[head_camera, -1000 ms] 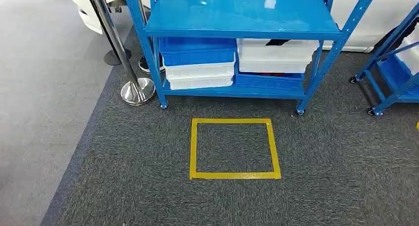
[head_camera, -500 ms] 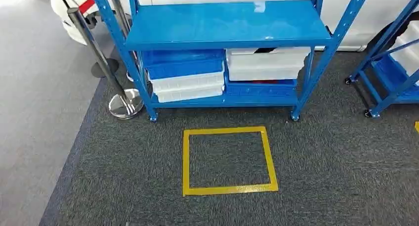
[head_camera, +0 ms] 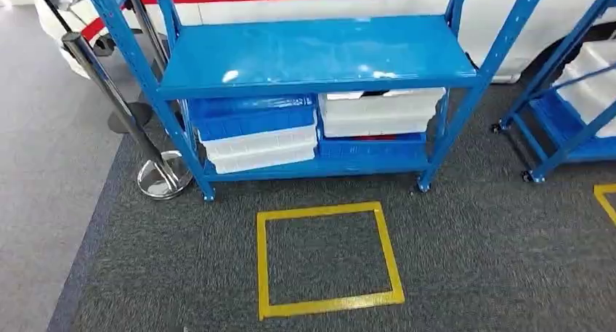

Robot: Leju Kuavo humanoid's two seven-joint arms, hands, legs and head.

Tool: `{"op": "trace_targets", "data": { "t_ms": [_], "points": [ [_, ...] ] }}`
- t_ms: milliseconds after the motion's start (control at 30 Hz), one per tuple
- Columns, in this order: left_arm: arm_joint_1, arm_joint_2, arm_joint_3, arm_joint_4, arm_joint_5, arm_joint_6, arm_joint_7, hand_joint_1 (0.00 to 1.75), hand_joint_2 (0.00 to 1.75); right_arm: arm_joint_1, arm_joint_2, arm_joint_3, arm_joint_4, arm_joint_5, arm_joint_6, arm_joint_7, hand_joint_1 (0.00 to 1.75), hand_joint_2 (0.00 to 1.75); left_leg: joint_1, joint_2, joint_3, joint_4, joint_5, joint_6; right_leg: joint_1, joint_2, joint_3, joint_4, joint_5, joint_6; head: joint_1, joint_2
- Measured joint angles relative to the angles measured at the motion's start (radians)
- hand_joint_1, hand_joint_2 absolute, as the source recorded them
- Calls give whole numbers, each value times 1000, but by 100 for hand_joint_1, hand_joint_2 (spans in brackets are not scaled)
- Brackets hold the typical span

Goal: Take the parts from the cabinet and place them on the table.

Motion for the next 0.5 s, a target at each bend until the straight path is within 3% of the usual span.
{"op": "trace_targets", "data": {
  "t_ms": [33,67,100,133,167,200,233,267,300,367,400,433,467,500],
  "points": [
    [-1,0,0,0,0,0,0,0,0,-3,0,0,0,1,1,-7,0,0,0,0,8,-1,-9,5,-1,-1,-46,63,-21,-3,0,0],
    [-2,0,0,0,0,0,0,0,0,-5,0,0,-1,3,3,-11,0,0,0,-4,19,-1,-21,7,0,-2,-94,119,-61,-3,0,0],
    [-1,0,0,0,0,0,0,0,0,-5,0,0,-1,15,2,-10,0,0,0,-11,31,-1,-32,7,0,-2,-134,156,-108,6,0,0],
    [0,-1,0,0,0,-1,0,0,0,-4,-2,5,-1,35,0,-6,0,0,0,-18,46,0,-45,6,0,-2,-161,164,-139,11,0,0],
    [2,-1,0,0,-1,-2,0,0,0,0,-3,15,-1,54,-1,0,0,0,1,-28,63,0,-58,4,-1,-2,-176,147,-153,14,0,0],
    [3,-2,0,0,-1,-2,0,0,0,7,-3,23,0,59,-1,-1,0,0,2,-31,81,0,-72,2,-1,-3,-180,108,-145,12,0,0],
    [8,-4,0,0,0,-2,0,0,0,11,-3,25,0,58,-2,-3,0,0,3,-33,102,0,-88,1,-1,-3,-179,47,-105,11,0,0],
    [11,-5,0,0,0,-2,0,0,0,13,-3,25,0,53,-2,-6,0,0,3,-35,121,-1,-105,-2,1,-3,-180,-23,-14,8,0,0],
    [19,-5,0,3,0,-2,0,0,0,23,-6,25,4,47,-1,-7,0,0,1,-35,122,0,-121,-8,2,-6,-195,-89,133,-2,0,0],
    [8,-5,0,4,0,0,2,0,0,9,-6,25,4,41,-1,-8,0,0,-4,-38,135,-10,-141,-18,11,-2,-191,-102,134,-11,-2,0],
    [8,-6,0,3,0,2,3,0,0,8,-6,25,3,39,-1,-8,0,0,-3,-36,152,-14,-134,-25,10,0,-184,-111,126,-19,-1,0],
    [6,-6,0,3,1,3,3,0,0,7,-6,26,4,39,-1,-8,0,0,-3,-36,150,-4,-117,-30,11,-1,-174,-113,119,-27,-1,0],
    [5,-5,0,3,0,3,4,0,0,5,-6,25,3,38,-1,-8,0,0,-3,-33,129,39,-106,-35,3,-1,-152,-123,114,-33,-2,1],
    [4,-6,0,3,0,3,5,0,0,8,-6,25,3,38,-1,-7,0,0,-1,-21,91,119,-79,-42,3,-3,-129,-133,101,-39,-1,0]
  ]
}}
